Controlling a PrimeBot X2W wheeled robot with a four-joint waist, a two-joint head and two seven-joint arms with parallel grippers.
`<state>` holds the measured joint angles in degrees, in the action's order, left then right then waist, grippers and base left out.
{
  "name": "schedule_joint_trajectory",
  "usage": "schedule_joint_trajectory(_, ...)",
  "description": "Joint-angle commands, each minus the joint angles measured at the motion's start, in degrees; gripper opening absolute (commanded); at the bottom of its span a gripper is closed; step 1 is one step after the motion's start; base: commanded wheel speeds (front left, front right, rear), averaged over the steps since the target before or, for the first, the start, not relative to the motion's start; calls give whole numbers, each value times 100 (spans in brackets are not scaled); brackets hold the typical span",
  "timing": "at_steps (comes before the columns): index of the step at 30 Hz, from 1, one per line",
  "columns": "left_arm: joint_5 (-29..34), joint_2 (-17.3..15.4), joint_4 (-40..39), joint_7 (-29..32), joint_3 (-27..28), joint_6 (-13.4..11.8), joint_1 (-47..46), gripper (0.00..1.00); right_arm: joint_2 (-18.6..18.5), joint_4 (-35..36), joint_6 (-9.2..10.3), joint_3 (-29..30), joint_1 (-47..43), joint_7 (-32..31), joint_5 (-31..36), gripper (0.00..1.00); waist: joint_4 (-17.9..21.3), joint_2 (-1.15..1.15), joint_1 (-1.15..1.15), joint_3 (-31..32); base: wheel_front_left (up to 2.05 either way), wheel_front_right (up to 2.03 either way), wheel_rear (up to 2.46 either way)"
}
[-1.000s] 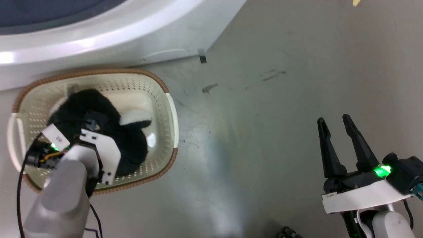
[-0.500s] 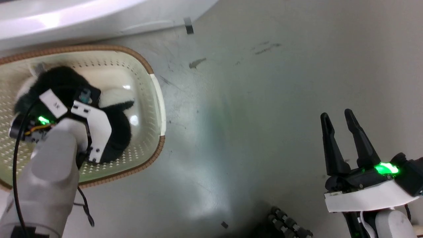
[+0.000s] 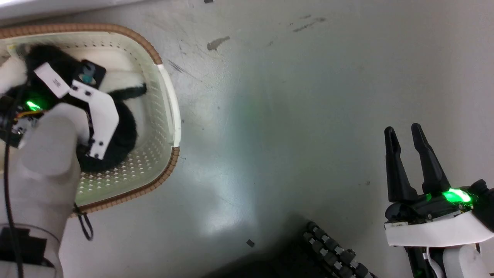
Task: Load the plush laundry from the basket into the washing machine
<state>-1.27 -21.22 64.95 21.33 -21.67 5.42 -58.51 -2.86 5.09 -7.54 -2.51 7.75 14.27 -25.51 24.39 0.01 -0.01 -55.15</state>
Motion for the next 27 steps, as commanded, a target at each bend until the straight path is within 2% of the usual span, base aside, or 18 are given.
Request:
schedule_joint_trajectory(1,-24,-176,410,174,-62,35,178,0,-1,25,5,-12,116,50,-75,100,60,-1,1,-79,0,0,0)
schedule_joint_trajectory(8,-204,-252,575,-32,-33,24,190,0,-1,-25,5,66,180,73,12,100,171,-1,1,29,0,0,0)
schedule_joint_trajectory(16,-546,-361,553,-871,217,-124,529,0,-1,-108,5,-49,492,73,152,100,365,-1,1,657,0,0,0)
schedule_joint_trajectory(19,-653,-203,509,-1353,307,-422,708,0,-1,-150,5,77,479,73,340,100,147,-1,1,1111,0,0,0)
schedule_joint_trajectory(21,-794,-34,512,-1656,408,-520,860,0,-1,-164,5,179,404,73,470,100,-13,-1,1,1426,0,0,0)
schedule_joint_trajectory(27,-1069,467,466,-2617,499,-350,1253,0,-1,-175,5,453,163,73,850,100,-534,-1,1,2301,0,0,0)
